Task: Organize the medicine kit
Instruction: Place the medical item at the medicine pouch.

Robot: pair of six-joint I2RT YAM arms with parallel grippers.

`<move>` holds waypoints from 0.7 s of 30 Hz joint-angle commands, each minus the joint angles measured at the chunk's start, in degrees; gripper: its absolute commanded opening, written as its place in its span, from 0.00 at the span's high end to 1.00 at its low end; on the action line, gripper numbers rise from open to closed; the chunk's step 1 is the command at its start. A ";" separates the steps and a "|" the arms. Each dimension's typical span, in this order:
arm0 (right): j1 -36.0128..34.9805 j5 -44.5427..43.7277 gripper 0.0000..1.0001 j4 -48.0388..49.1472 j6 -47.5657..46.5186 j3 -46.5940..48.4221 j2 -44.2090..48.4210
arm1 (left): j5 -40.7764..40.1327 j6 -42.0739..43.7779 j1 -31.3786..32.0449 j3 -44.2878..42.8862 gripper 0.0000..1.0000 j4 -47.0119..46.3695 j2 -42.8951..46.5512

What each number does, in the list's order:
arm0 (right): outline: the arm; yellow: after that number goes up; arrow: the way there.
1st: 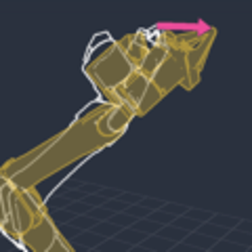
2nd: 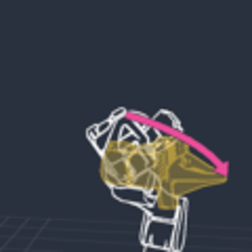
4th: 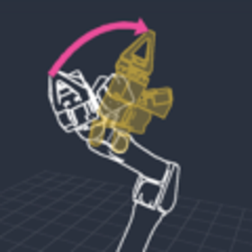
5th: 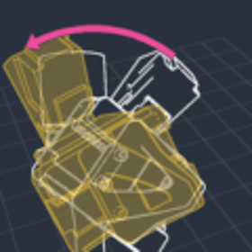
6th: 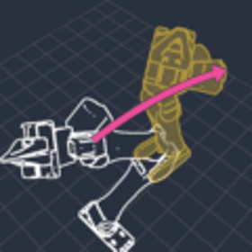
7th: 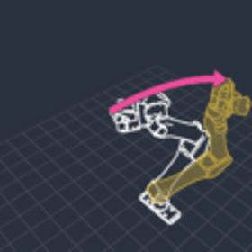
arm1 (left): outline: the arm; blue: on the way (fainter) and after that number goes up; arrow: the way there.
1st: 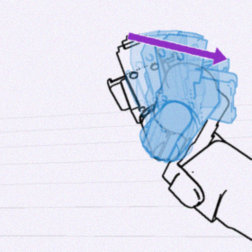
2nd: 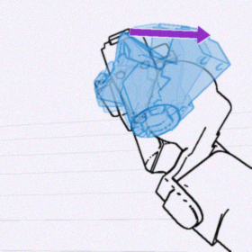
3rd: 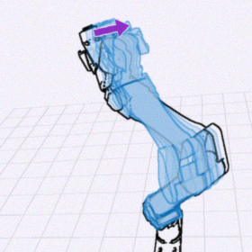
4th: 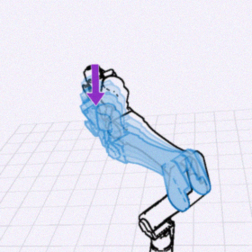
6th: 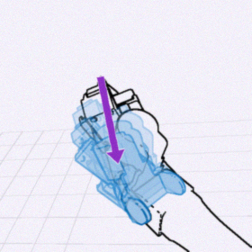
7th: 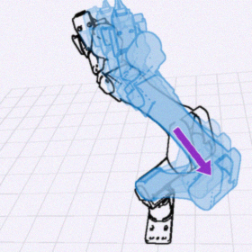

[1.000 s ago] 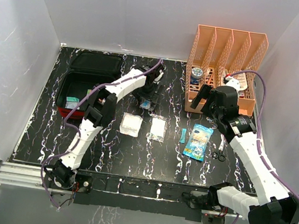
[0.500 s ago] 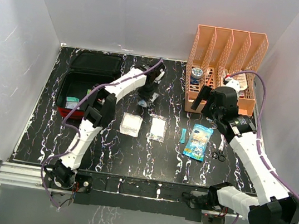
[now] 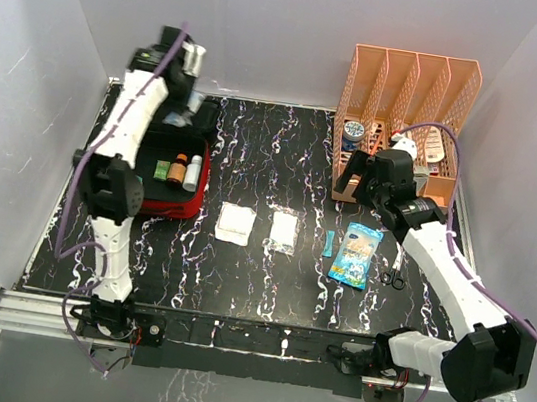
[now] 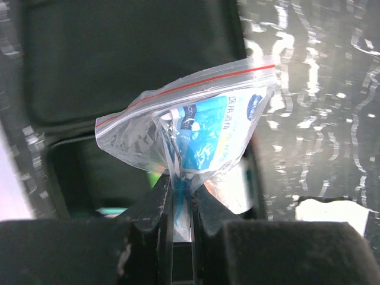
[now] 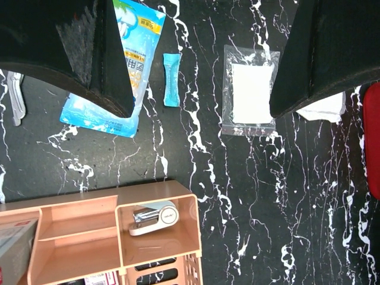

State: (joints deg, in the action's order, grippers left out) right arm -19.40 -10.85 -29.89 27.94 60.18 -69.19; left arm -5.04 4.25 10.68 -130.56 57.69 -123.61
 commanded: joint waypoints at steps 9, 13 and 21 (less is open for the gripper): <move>-0.11 3.09 0.02 7.99 -0.48 2.28 -4.22 | 2.07 6.26 -16.80 24.99 1.00 0.50 21.08; -0.11 3.87 0.02 8.12 -0.43 2.81 -4.90 | 3.92 4.56 -16.90 33.68 0.99 -2.59 23.59; -0.06 3.58 0.02 6.83 -0.76 3.53 -4.43 | 3.54 1.94 -16.96 39.31 1.00 -8.77 19.94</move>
State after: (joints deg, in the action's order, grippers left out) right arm -19.40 -7.09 -25.32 27.92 60.36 -74.46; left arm -1.91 7.49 -6.00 -91.44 53.01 -103.50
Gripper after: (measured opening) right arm 0.983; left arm 0.078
